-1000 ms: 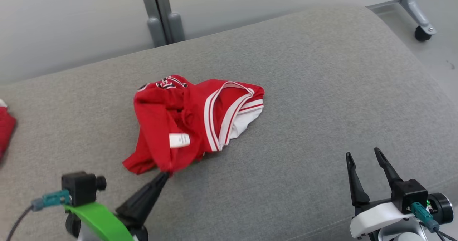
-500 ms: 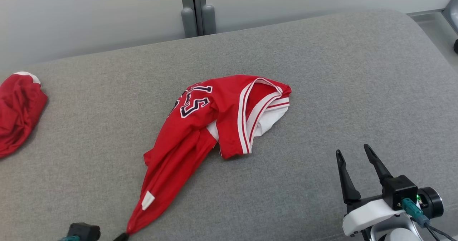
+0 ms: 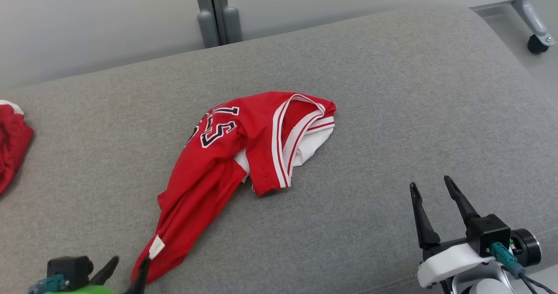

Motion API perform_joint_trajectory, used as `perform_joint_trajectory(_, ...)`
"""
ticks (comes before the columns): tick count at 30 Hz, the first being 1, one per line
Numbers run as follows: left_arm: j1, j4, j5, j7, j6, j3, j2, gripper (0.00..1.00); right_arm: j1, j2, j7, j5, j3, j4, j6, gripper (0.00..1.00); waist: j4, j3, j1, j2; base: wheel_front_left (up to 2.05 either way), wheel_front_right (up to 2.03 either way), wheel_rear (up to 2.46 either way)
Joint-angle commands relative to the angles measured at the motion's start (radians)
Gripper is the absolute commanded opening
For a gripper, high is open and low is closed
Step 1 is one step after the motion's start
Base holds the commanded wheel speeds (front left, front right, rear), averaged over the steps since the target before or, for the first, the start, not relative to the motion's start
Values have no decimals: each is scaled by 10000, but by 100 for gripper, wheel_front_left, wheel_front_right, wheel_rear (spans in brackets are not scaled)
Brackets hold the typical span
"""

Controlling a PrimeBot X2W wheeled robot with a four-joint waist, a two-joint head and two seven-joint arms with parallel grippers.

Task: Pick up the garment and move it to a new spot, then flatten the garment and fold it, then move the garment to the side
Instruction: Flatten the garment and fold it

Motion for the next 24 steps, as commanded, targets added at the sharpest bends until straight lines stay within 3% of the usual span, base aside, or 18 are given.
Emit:
perform_joint_trajectory(1, 97, -580, -71, 12, 63, 102, 58, 100, 43, -17, -2, 62, -21, -49, -14, 100, -106, 63, 0, 0, 0, 0, 0)
perform_joint_trajectory(4, -309, -2178, 21, 30, 259, 93, -172, 100, 6, -13, -2, 88, 29, -104, -14, 100, -224, 220, 0, 0, 0, 0, 0)
perform_joint_trajectory(8, -1213, -2807, 41, 482, 158, -450, -815, 100, -284, -23, -2, 151, 196, -104, -14, 100, -505, 476, 0, 0, 0, 0, 0)
perform_joint_trajectory(13, -2597, -1390, 311, 683, 10, -1128, -1941, 100, -585, -16, -2, 253, 357, -115, -14, 100, -946, 804, 0, 0, 0, 0, 0)
perform_joint_trajectory(24, -4011, 1737, 372, 418, -563, -1560, -3110, 100, -537, -13, -2, 421, 281, -128, -14, 100, -1513, 1048, 0, 0, 0, 0, 0)
